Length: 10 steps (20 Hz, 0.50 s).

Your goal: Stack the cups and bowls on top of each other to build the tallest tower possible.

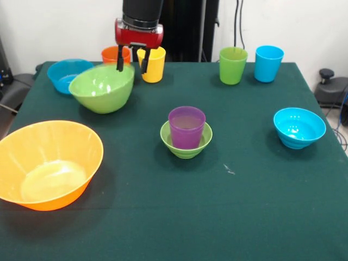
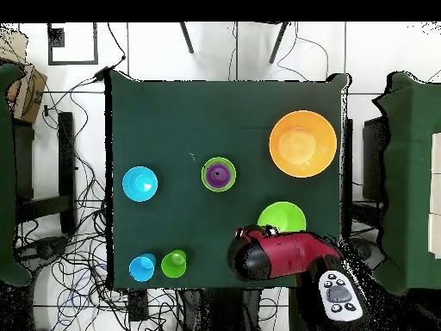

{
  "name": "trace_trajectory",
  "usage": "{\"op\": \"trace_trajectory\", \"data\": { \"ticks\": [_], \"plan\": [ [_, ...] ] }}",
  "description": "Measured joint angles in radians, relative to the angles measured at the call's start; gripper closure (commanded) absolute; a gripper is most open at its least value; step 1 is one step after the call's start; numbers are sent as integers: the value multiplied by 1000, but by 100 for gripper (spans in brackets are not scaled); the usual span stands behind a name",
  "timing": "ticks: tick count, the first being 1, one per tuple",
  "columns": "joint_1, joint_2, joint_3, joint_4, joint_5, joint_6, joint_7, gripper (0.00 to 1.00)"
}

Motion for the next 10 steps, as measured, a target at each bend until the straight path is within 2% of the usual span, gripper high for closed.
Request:
{"op": "trace_trajectory", "data": {
  "ticks": [10],
  "plan": [
    [-2, 15, -17, 0, 0, -50, 0, 0]
  ]
}}
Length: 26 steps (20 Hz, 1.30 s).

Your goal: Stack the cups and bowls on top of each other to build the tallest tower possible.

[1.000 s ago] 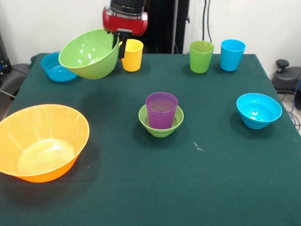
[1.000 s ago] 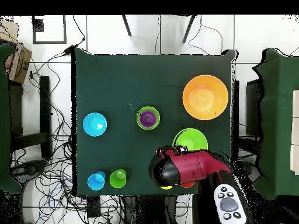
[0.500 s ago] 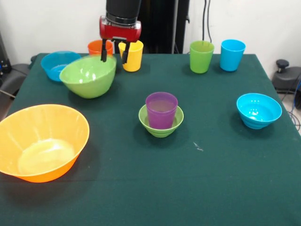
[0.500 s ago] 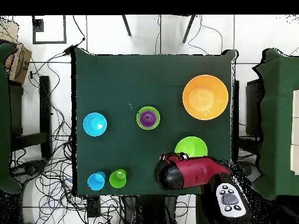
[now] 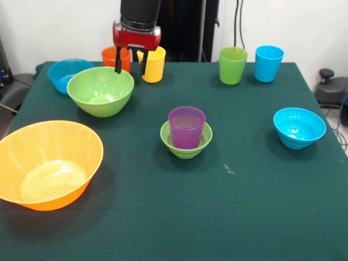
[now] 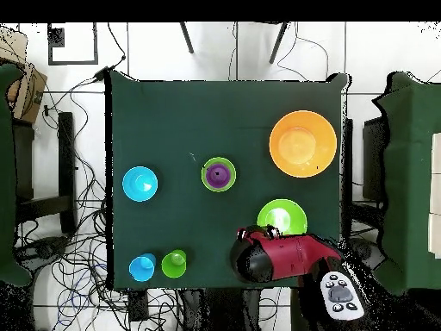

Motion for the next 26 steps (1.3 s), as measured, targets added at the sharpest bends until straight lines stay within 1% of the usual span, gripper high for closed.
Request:
{"op": "trace_trajectory", "data": {
  "ticks": [4, 6, 7, 8, 10, 12, 14, 15, 17, 19, 21, 26],
  "plan": [
    [-12, -10, 5, 2, 3, -1, 0, 0],
    [-33, -29, 20, 8, 12, 2, 0, 0],
    [-73, -61, 46, 21, 32, 17, 0, 0],
    [-88, -72, 57, 26, 41, 24, 0, 0],
    [-144, -111, 96, 40, 72, 57, 0, 0],
    [-186, -137, 125, 48, 92, 85, 0, 0],
    [-242, -172, 164, 53, 115, 130, 0, 0],
    [-290, -200, 199, 54, 131, 172, 0, 0],
    [-310, -212, 214, 55, 135, 190, 0, 0],
    [-349, -233, 248, 55, 135, 221, 0, 0],
    [-373, -242, 272, 55, 135, 227, 0, 0],
    [-409, -227, 315, 55, 111, 227, 0, 0]
  ]
}}
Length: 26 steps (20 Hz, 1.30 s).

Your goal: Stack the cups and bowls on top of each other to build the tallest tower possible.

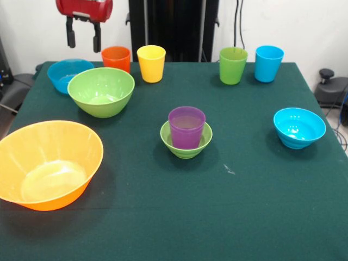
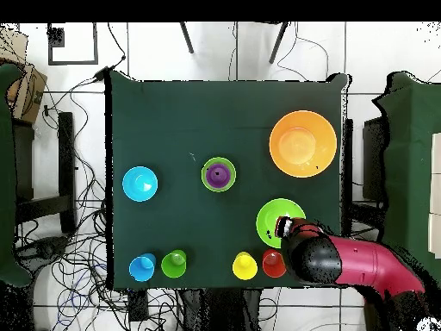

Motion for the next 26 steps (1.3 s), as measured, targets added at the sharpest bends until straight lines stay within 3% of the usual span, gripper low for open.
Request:
{"op": "trace_trajectory", "data": {
  "ticks": [13, 26],
  "plan": [
    [-97, 111, 79, 0, -178, 0, 0, 0],
    [-246, 165, 199, 0, -190, 0, 0, 0]
  ]
}}
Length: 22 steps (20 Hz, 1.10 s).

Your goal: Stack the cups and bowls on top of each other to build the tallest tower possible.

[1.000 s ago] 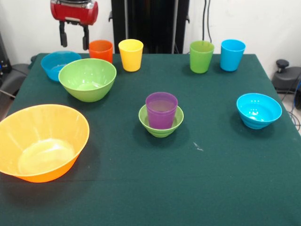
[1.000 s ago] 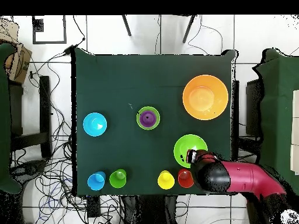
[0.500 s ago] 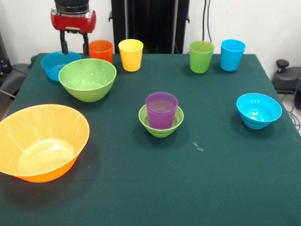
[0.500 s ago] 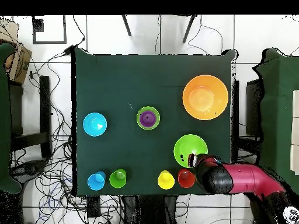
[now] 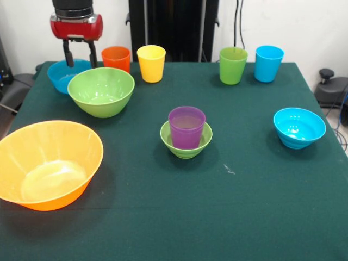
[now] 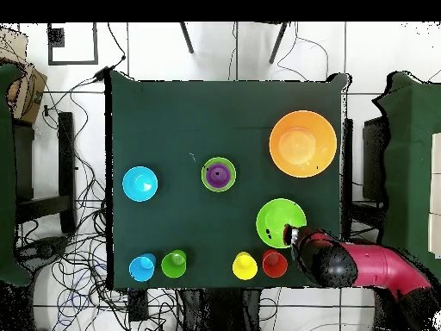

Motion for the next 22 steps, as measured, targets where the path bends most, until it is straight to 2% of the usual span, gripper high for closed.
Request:
{"op": "trace_trajectory", "data": {
  "ticks": [7, 22],
  "plan": [
    [-30, 19, 42, 0, -12, 15, 0, 0],
    [-32, 34, 71, 3, -65, 48, 0, 0]
  ]
}}
